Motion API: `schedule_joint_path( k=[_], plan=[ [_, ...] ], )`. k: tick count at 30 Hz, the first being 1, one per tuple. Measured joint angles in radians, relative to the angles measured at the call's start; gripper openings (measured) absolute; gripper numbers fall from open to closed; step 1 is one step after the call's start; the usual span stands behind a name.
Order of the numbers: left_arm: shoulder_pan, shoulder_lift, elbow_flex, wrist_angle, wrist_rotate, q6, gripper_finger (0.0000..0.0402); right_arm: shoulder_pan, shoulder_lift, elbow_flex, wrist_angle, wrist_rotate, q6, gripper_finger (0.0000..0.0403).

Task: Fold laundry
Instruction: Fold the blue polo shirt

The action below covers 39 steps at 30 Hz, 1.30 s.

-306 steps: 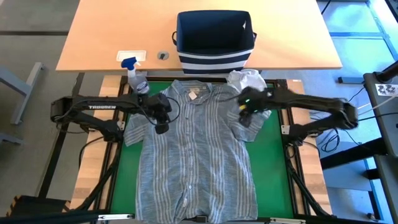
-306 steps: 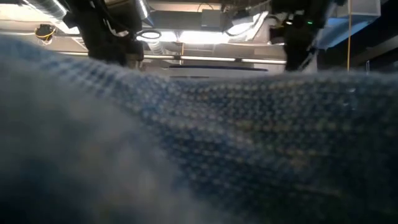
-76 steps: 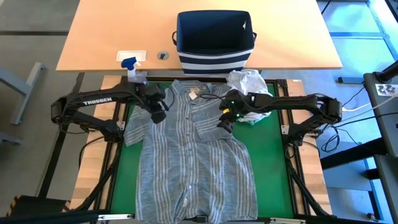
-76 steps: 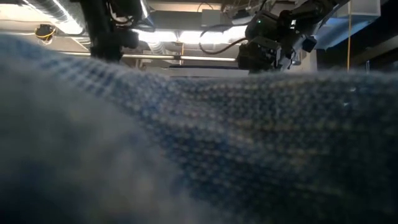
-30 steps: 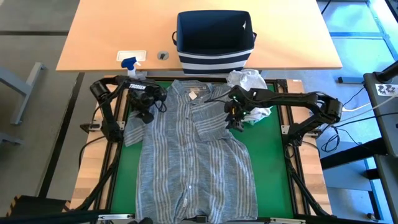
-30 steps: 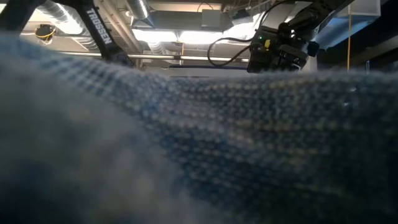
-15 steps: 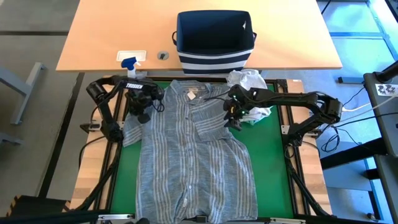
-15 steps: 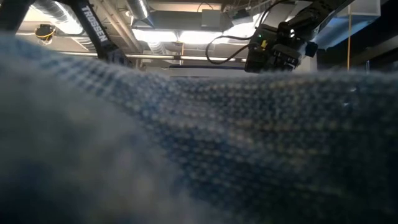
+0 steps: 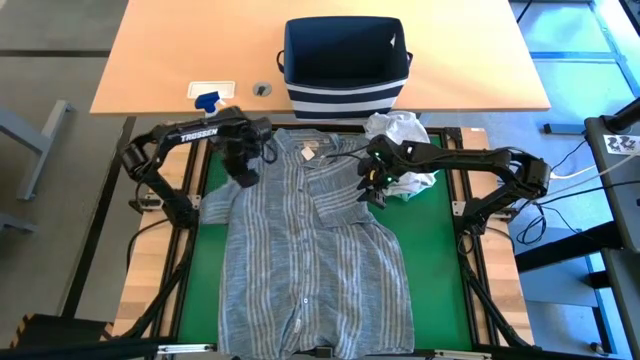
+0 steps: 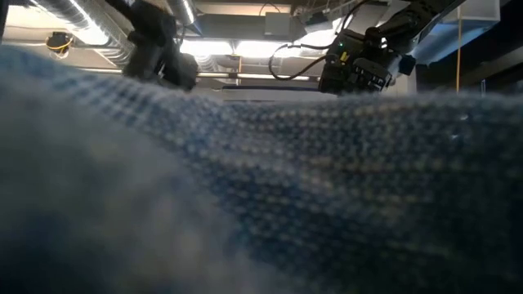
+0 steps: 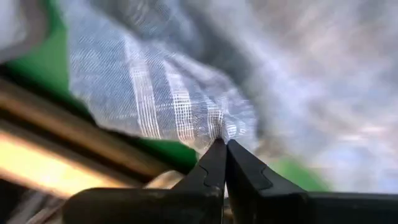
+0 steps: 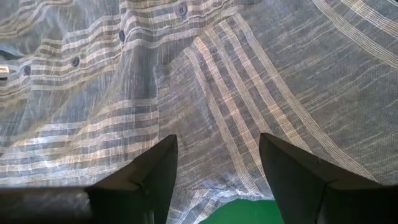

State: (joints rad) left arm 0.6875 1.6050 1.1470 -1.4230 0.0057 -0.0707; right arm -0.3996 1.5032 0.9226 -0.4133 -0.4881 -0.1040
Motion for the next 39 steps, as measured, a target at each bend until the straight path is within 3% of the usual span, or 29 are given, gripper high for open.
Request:
schedule_joint_path(
  k=[4,9,14,21,24,30,34,39],
  plan=[
    [-0.026,-0.002,0.094,0.054,0.183,-0.032,0.0001,0.000,0.000,0.000,0.001,0.000,0.002,0.0225],
    [-0.082,-0.001,0.119,0.295,0.267,-0.106,0.0000,0.000,0.000,0.000,0.001,0.001,0.002,0.0225],
    [-0.150,0.034,0.119,0.372,0.093,-0.134,0.0022,0.000,0.000,0.000,-0.003,0.001,0.002,0.0225],
    [-0.206,0.044,0.124,0.468,0.131,-0.233,0.0105,0.000,0.000,0.000,0.023,0.014,0.002,0.0225],
    [-0.229,0.036,0.171,0.398,0.085,-0.187,0.0121,0.000,0.000,0.000,0.023,0.033,0.002,0.0225],
    [-0.235,-0.013,0.278,0.110,-0.186,-0.155,0.0135,0.000,0.000,0.000,0.023,0.035,0.019,0.0225],
    [-0.180,-0.020,0.219,0.032,-0.283,-0.184,0.0136,0.000,0.000,0.000,0.031,0.049,0.028,0.0225],
    [-0.107,-0.020,0.052,0.076,-0.210,-0.181,0.0136,0.000,0.000,0.000,0.050,0.059,0.076,0.0225]
  ],
)
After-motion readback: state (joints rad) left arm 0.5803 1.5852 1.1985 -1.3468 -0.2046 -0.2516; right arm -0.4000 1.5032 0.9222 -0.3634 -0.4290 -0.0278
